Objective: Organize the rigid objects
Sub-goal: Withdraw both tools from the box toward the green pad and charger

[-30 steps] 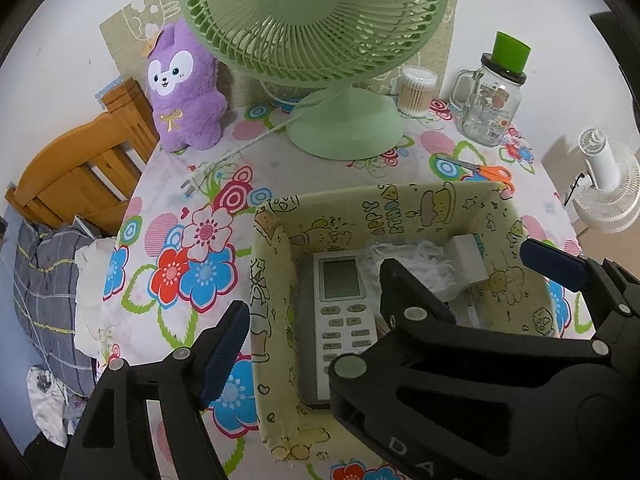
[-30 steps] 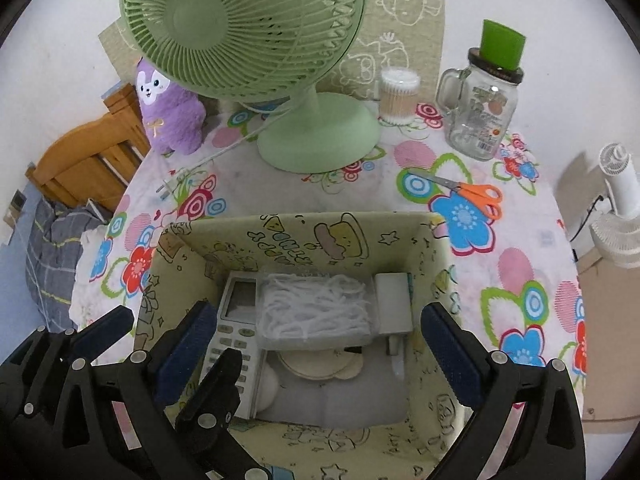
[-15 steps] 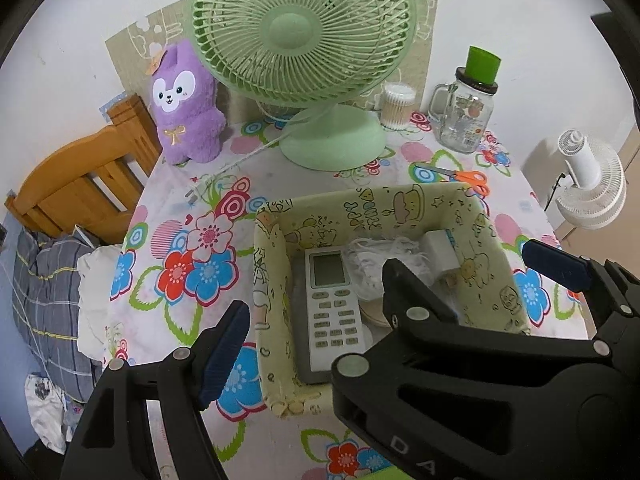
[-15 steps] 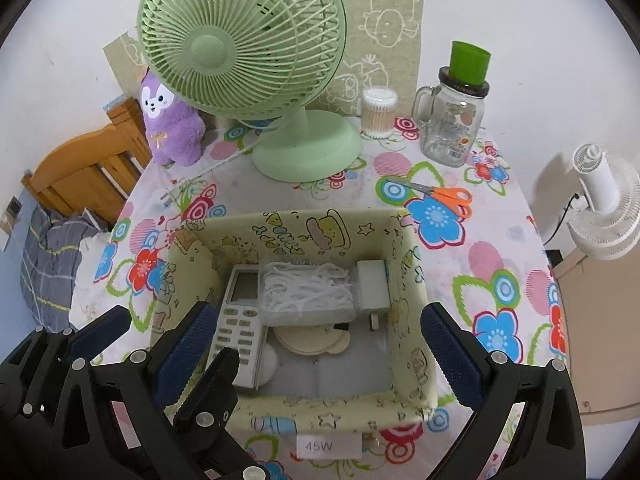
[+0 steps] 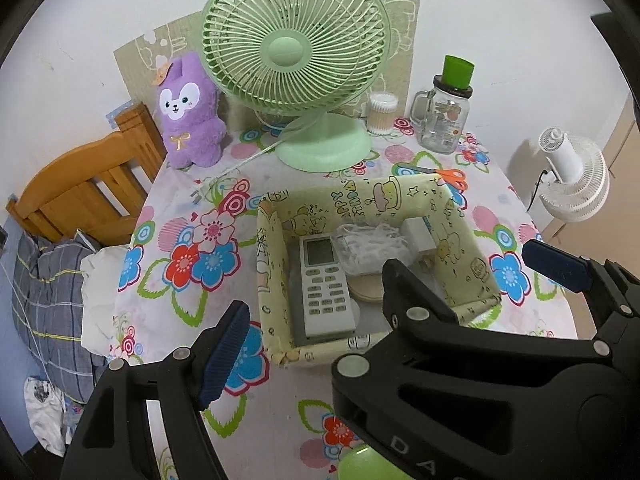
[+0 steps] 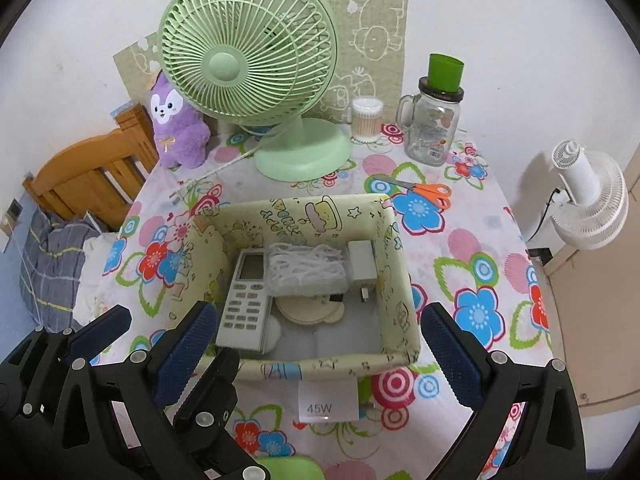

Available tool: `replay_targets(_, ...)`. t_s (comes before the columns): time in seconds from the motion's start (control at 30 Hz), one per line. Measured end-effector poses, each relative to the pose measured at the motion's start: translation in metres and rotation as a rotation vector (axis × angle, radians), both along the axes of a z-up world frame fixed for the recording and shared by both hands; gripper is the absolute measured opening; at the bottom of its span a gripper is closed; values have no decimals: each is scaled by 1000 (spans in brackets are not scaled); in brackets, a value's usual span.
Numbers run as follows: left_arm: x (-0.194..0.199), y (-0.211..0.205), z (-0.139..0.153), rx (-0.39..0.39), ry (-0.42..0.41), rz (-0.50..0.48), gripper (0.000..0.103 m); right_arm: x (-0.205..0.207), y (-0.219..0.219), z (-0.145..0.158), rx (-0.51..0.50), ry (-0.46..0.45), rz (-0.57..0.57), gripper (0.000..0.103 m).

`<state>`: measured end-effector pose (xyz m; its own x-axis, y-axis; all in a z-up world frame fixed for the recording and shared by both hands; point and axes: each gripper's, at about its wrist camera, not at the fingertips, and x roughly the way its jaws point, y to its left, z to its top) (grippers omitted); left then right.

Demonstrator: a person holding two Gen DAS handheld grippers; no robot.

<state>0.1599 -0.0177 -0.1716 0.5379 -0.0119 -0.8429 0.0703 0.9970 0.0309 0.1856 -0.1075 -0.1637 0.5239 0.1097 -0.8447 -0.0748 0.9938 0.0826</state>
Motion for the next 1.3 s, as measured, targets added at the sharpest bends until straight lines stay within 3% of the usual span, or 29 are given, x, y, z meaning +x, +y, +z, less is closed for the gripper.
replay_targets(0.6, -50, 10, 9, -10, -21, -46, 80, -54, 6, 13, -21, -23, -43, 103)
replay_targets(1.2, -85, 3, -13, -8, 30, -106, 80, -96, 0, -7, -39, 15, -86, 103)
replay_targets(1.3, -86, -1, -16, -11, 26, -97, 86, -96, -4, -11, -41, 13, -69, 103)
